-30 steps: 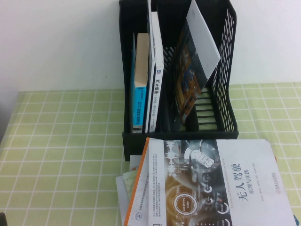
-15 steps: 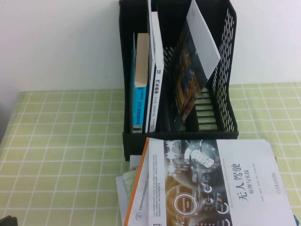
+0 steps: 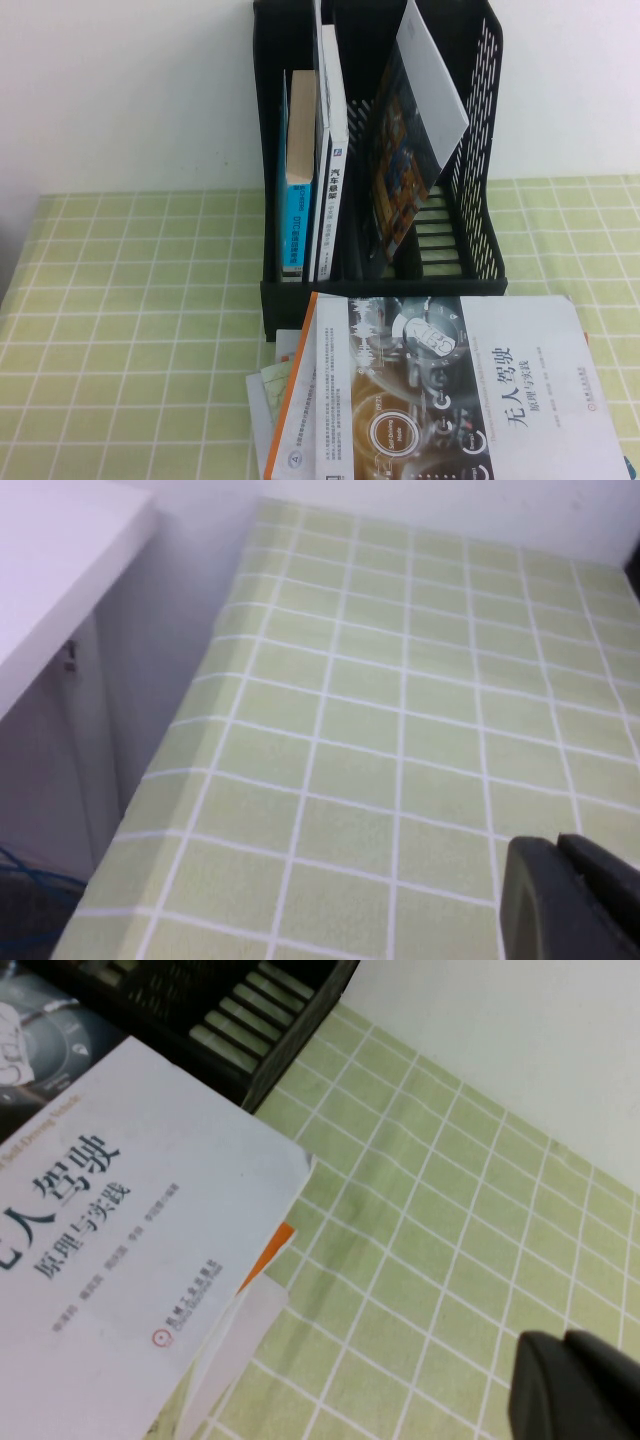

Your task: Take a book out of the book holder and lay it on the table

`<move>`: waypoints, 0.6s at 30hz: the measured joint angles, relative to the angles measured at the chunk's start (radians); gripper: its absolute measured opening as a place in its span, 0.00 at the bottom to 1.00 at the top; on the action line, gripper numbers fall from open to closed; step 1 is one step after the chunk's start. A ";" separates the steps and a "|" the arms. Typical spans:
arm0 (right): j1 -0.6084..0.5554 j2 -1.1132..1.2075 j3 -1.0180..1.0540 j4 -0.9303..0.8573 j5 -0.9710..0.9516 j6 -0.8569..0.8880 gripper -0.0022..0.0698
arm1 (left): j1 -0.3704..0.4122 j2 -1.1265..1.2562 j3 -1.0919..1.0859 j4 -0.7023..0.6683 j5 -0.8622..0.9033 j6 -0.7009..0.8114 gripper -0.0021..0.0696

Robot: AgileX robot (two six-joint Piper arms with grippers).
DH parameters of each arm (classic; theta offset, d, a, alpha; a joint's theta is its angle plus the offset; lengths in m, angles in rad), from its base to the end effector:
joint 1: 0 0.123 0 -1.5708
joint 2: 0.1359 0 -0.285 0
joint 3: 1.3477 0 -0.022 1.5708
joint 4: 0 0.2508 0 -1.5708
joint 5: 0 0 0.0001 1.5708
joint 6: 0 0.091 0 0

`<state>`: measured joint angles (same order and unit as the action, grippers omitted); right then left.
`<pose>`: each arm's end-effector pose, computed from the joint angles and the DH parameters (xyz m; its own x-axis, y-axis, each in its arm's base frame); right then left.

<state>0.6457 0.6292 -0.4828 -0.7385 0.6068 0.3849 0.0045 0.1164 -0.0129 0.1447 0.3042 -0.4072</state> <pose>0.1156 0.0433 0.2847 -0.3186 -0.5341 -0.7831 -0.3854 0.8277 -0.4078 0.0615 0.0042 0.1836 -0.2889 -0.2669 -0.9194 -0.1269 0.9626 -0.2395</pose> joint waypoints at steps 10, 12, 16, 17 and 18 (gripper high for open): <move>0.000 0.000 0.000 0.000 0.000 0.000 0.03 | 0.051 -0.048 0.035 -0.239 0.036 0.075 0.03; 0.000 0.000 0.000 0.000 0.000 0.000 0.03 | 0.051 -0.048 0.035 -0.244 0.037 0.082 0.03; 0.000 0.000 0.000 0.000 0.000 0.000 0.03 | 0.051 -0.048 0.035 -0.249 0.039 0.084 0.03; 0.000 0.000 0.000 0.000 0.000 0.000 0.03 | 0.051 -0.048 0.035 -0.249 0.038 0.084 0.03; 0.000 0.000 0.000 0.000 0.000 0.000 0.03 | 0.051 -0.048 0.035 -0.249 0.038 0.084 0.03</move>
<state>0.6457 0.6292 -0.4828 -0.7385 0.6068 0.3849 0.0551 0.0683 0.0218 -0.1042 0.3423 -0.3229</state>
